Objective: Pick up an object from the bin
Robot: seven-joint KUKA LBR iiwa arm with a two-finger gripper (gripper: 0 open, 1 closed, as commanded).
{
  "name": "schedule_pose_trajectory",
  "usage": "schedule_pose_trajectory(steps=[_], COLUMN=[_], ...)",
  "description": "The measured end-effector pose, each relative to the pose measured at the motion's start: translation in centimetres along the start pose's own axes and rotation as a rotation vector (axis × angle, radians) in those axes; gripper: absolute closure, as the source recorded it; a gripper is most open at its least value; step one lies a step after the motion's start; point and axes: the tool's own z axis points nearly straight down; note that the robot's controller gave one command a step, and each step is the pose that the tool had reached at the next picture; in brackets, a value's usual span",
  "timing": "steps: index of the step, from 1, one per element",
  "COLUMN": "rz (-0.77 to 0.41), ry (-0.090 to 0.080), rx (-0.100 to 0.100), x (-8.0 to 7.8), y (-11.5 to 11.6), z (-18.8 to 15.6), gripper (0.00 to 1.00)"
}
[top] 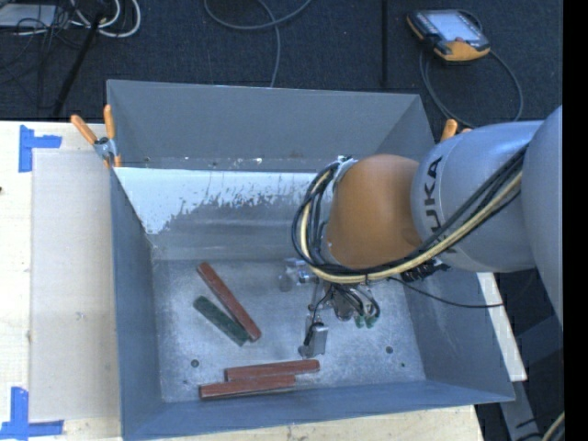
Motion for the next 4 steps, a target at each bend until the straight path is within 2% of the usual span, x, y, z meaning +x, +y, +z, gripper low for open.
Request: schedule_pose_trajectory(steps=[1,2,3,4], rz=[0.0,-0.14,-0.345,-0.344], ry=[0.0,-0.006,-0.001,-0.01], rx=[0.0,-0.001,-0.001,0.0], x=[0.0,2.4,5.8,5.6], y=[0.0,-1.3,0.5,0.5], z=[0.0,1.5,3.6,3.5], gripper=[0.0,0.0,1.0,0.0])
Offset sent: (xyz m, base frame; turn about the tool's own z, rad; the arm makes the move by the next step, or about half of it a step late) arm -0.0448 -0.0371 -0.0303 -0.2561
